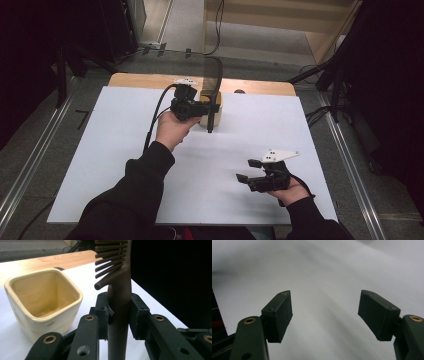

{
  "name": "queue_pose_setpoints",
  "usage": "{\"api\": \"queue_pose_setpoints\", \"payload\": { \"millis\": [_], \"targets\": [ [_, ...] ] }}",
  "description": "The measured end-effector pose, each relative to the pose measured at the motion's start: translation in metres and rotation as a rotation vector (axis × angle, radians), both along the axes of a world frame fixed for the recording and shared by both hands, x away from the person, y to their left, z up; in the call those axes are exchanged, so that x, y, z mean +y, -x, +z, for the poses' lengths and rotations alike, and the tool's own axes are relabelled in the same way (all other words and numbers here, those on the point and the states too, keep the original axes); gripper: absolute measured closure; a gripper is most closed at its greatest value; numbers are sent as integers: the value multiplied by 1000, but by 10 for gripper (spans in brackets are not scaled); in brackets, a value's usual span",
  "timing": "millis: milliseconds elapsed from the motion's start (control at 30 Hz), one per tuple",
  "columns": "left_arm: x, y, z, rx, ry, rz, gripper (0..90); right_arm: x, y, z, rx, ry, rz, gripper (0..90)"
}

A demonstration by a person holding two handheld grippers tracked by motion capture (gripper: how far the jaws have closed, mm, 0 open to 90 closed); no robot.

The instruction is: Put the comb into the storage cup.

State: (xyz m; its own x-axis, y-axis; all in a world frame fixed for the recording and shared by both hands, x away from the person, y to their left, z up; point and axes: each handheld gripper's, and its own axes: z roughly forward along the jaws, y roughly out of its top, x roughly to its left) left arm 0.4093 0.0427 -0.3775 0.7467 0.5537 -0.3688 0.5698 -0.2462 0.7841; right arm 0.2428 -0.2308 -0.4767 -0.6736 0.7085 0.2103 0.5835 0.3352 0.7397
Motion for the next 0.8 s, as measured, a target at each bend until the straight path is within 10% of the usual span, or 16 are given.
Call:
{"api": "queue_pose_setpoints", "payload": {
  "millis": [800],
  "targets": [
    [4, -20, 19, -36, 8, 17, 725, -10, 1, -2, 9, 0, -26, 250]
  ]
}}
